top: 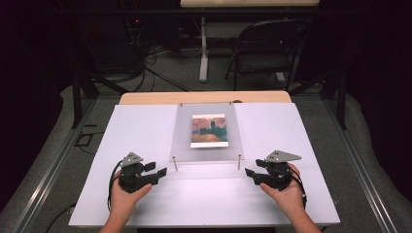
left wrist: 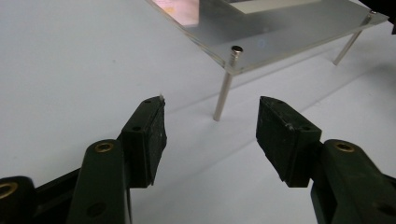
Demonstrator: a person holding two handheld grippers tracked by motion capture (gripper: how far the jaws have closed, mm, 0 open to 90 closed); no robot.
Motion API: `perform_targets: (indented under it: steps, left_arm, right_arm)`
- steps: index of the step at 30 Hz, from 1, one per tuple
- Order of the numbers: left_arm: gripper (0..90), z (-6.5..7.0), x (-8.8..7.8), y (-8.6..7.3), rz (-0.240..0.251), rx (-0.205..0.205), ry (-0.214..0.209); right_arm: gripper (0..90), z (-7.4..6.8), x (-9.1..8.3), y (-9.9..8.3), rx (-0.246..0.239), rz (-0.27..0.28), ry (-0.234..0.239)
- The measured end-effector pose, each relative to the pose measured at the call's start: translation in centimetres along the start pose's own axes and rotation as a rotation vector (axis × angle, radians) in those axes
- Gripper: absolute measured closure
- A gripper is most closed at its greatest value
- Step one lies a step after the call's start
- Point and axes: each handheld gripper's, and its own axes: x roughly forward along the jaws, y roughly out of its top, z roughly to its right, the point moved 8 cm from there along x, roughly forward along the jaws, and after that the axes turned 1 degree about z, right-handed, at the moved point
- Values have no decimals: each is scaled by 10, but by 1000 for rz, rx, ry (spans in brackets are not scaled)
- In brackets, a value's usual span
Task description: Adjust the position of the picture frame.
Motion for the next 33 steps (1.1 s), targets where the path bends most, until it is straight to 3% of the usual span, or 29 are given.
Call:
perform_targets:
  steps: [2,3,10,14,15,21,26,27,30,33]
  left_arm:
    - [425,-5,-1,1,11,-8,12]
    - [423,-10,-1,1,26,16,40]
    - [391,-16,1,7,51,-1,43]
    - [381,-16,3,15,64,-17,33]
    - [379,-15,5,20,58,-26,14]
    - [384,-15,12,36,44,-16,0]
    - [402,-21,24,51,42,-74,-31]
    - [405,-22,28,54,39,-96,-41]
    - [407,-22,32,56,35,-99,-39]
    - [408,-22,38,66,24,-77,-28]
  right_arm:
    - [429,3,-2,0,8,0,-7]
    - [425,7,-3,0,22,10,-5]
    - [400,15,-5,4,58,51,-13]
    - [395,19,-6,8,62,56,-26]
    - [396,21,-6,10,74,46,-48]
    - [380,28,0,20,100,29,-34]
    - [385,34,10,28,85,-14,-39]
    - [425,36,14,32,96,-23,-26]
    - [423,40,22,38,118,-20,-16]
    - [415,46,28,45,116,-16,-33]
